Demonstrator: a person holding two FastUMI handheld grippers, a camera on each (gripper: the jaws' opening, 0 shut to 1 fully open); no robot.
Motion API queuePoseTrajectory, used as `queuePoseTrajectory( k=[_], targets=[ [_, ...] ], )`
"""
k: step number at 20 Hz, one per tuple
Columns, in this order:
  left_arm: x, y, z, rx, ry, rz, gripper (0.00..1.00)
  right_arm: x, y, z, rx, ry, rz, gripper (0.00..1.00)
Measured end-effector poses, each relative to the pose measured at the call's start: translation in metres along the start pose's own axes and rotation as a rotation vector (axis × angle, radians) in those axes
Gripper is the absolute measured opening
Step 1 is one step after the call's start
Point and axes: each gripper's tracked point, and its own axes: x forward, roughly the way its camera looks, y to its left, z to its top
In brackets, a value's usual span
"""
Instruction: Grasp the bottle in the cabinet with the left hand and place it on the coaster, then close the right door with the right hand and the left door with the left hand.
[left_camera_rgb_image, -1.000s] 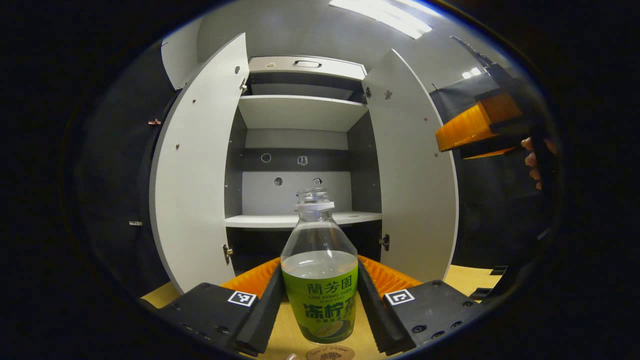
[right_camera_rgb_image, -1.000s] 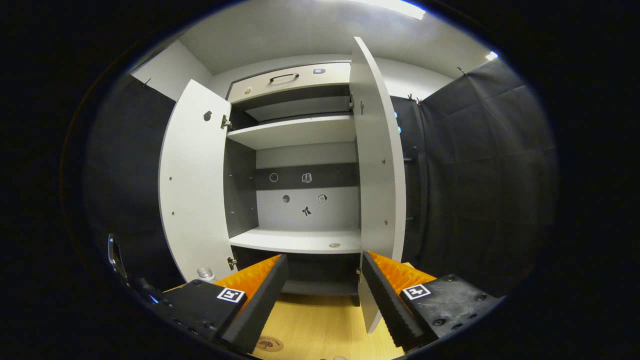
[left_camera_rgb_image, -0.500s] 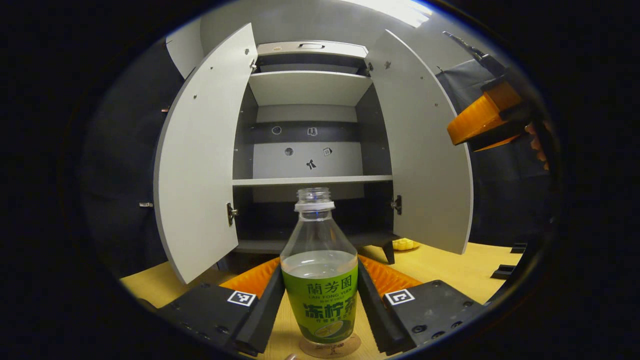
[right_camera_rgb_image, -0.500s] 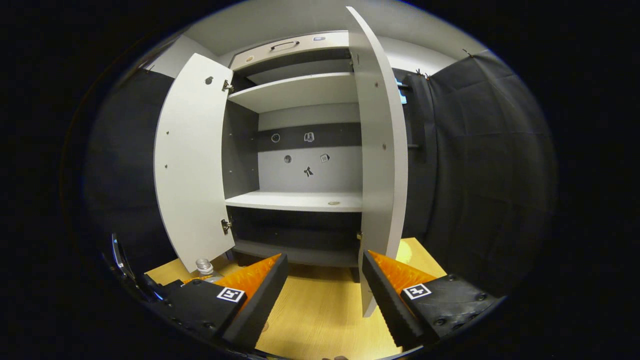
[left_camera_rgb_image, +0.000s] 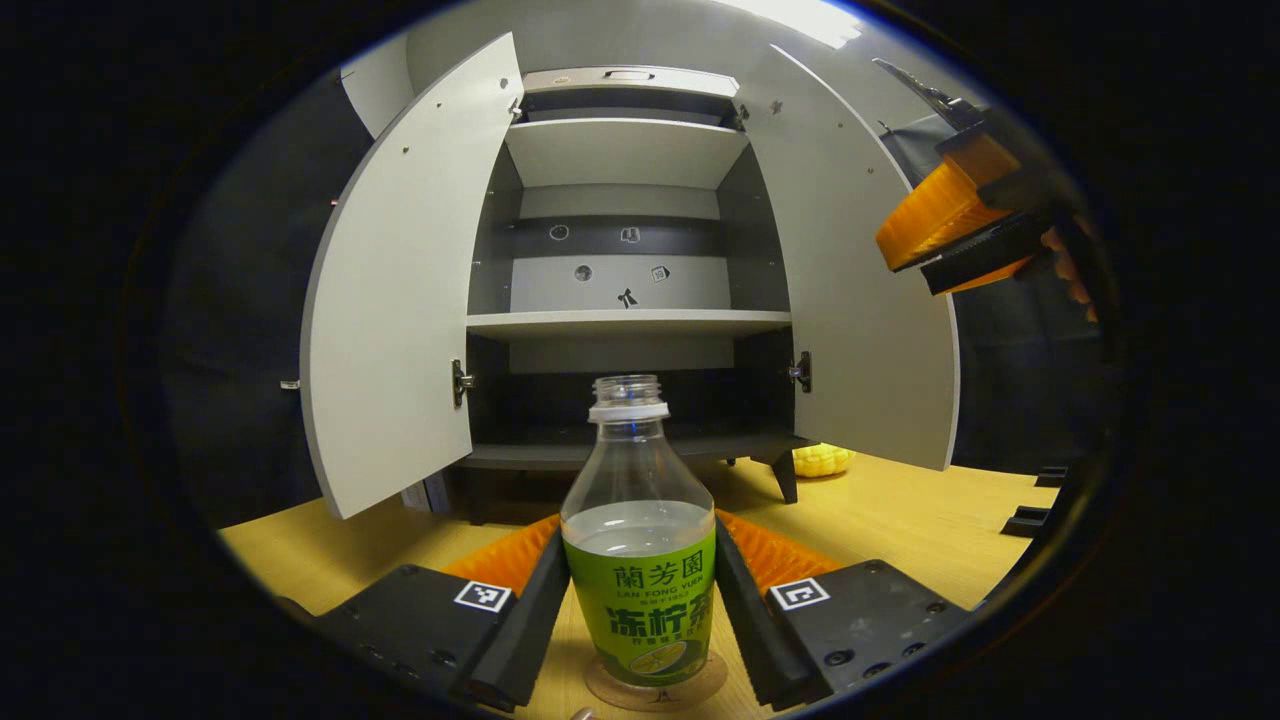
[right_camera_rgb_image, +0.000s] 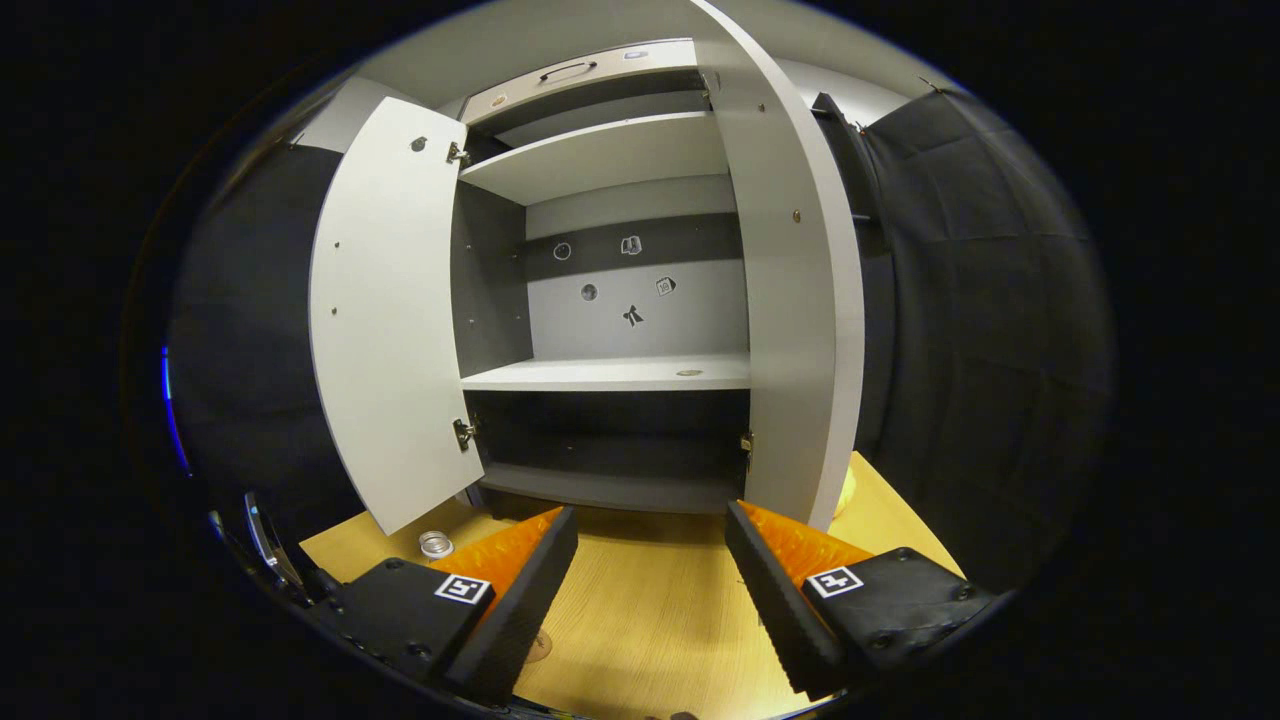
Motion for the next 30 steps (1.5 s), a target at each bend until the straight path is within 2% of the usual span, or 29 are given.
queuePoseTrajectory(
  k=[18,20,23,30],
  targets=[
    [0.006,-0.008,-0.017,0.029,0.005,-0.030,0.80,0.004,0.006,-0.019,-0.033,0.047,0.007,0.99],
    [0.004,-0.008,-0.017,0.024,0.008,-0.031,0.82,0.003,0.009,-0.018,-0.033,0.042,0.012,0.99],
    [0.005,-0.003,-0.016,0.017,0.010,-0.022,0.90,0.003,0.011,-0.017,-0.045,0.040,0.018,0.99],
    [0.011,0.001,0.001,-0.004,-0.003,-0.027,0.94,0.001,0.018,-0.011,-0.037,0.034,0.031,0.99]
  ],
)
